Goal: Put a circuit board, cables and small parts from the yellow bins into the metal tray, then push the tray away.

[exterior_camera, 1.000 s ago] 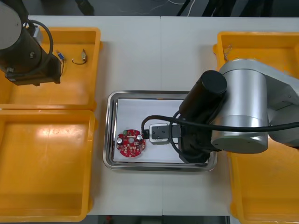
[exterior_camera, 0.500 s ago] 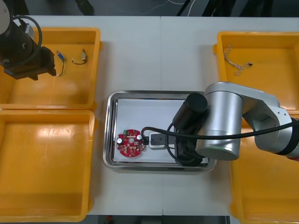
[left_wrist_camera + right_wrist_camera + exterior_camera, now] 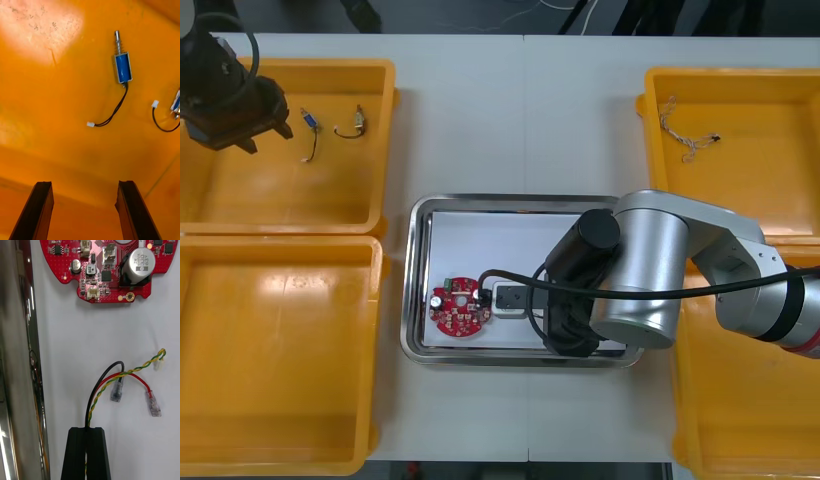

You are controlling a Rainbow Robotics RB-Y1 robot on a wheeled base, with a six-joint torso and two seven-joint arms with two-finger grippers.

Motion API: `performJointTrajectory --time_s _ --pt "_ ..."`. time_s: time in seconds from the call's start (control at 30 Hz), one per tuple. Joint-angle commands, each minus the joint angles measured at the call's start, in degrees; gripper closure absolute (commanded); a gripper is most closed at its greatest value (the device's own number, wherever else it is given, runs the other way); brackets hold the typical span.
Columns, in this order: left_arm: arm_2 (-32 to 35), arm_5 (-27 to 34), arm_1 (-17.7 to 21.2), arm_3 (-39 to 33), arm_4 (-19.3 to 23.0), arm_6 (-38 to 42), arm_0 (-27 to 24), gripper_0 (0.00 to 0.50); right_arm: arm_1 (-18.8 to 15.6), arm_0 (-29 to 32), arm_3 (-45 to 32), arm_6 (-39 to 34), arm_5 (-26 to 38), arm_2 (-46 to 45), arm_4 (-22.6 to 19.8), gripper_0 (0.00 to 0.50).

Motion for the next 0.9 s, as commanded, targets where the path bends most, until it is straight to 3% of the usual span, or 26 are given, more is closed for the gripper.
performJointTrajectory --time_s 0.03,0.13,0.2,0.23,0.27,0.3,0.37,0.43,0.63,0.9 --pt "1.6 -3.1 -2.2 4.3 -1.3 -4.5 -5.6 0.0 0.8 1.5 -0.6 -0.2 -0.5 0.3 0.5 0.5" --pt "1.6 -4.2 -2.8 6.9 -2.2 -4.7 -6.8 0.0 0.8 2.0 -0.6 -0.5 -0.4 0.3 1.1 0.5" --pt "1.6 -4.6 -3.1 8.6 -2.8 -4.7 -7.6 0.0 0.8 2.2 -0.6 -0.6 -0.4 0.3 1.5 0.442" --pt "1.6 -5.0 -3.5 10.0 -3.1 -4.7 -8.3 0.0 0.8 2.2 -0.6 -0.7 -0.4 0.3 1.8 0.296" --pt "1.6 -5.4 -3.7 11.3 -3.5 -4.7 -8.9 0.0 0.8 2.3 -0.6 -0.7 -0.4 0.3 2.0 0.222" --pt "1.6 -5.7 -3.8 11.9 -3.6 -4.7 -9.2 0.0 0.8 2.3 -0.6 -0.8 -0.4 0.3 2.0 0.197" --pt "1.1 -6.5 -4.5 14.4 -4.9 -4.5 -10.5 0.0 0.8 2.4 -0.6 -0.9 -0.4 0.3 2.1 0.069" --pt "0.6 -7.4 -5.1 16.5 -6.2 -4.3 -11.4 0.0 0.8 2.4 -0.6 -1.0 -0.6 0.3 2.2 0.011" --pt "-0.1 -11.5 -6.8 22.8 -7.6 -3.8 -14.1 0.0 0.8 2.3 -1.2 -1.4 -0.6 -0.2 2.5 0.0" --pt "-0.1 -16.4 -8.4 29.3 -8.6 -3.7 -17.2 0.0 1.0 2.3 -7.8 -2.0 1.5 -7.1 4.3 0.0"
